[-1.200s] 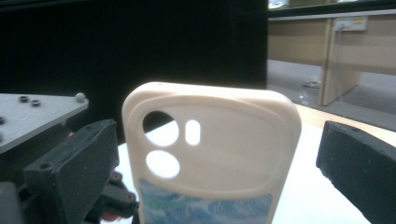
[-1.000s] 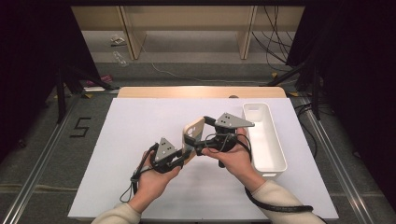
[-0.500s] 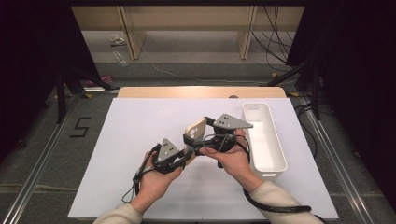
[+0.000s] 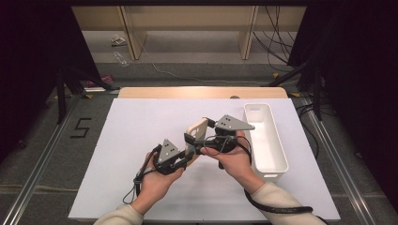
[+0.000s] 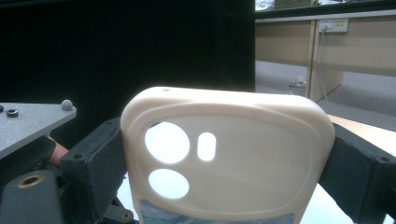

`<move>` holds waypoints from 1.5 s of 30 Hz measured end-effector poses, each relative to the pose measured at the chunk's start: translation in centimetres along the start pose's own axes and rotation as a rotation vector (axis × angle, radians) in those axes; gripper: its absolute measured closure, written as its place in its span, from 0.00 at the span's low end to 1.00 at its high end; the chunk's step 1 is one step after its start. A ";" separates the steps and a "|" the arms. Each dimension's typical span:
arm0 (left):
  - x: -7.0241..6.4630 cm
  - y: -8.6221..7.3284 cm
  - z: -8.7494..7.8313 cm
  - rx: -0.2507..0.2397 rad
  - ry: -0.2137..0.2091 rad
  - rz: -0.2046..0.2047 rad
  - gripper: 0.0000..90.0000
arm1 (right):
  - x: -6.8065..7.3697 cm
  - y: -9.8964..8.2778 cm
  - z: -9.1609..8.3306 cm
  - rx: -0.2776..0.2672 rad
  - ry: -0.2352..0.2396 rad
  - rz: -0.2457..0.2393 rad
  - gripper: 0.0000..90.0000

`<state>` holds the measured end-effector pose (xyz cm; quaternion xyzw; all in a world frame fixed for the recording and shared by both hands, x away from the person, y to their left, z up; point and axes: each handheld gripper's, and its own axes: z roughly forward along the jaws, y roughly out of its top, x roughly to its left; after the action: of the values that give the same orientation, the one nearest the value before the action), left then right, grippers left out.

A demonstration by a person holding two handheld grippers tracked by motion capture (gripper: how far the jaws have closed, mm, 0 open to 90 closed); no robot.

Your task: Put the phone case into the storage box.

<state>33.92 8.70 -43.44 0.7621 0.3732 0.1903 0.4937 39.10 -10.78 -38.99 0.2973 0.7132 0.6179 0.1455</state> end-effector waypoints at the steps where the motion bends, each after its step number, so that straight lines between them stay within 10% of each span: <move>1: 0.0 0.0 0.0 -0.001 -0.001 0.000 0.88 | 0.0 0.0 0.0 -0.002 -0.002 -0.001 0.13; 13: 0.1 0.0 -0.1 -0.005 -0.011 0.025 0.85 | 0.2 0.2 -0.1 0.000 -0.008 -0.017 0.13; 33: 0.4 0.4 -1.5 0.095 -0.066 0.142 0.05 | -0.5 0.9 -0.8 -0.020 -0.036 -0.020 0.13; 45: 2.4 -0.6 -3.2 0.116 -0.055 0.154 0.00 | -1.3 1.6 -1.5 -0.040 -0.064 -0.014 0.13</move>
<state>33.16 12.60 -42.73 0.8208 0.3102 0.1849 0.4425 39.63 -12.65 -37.36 0.3088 0.6979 0.6212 0.1783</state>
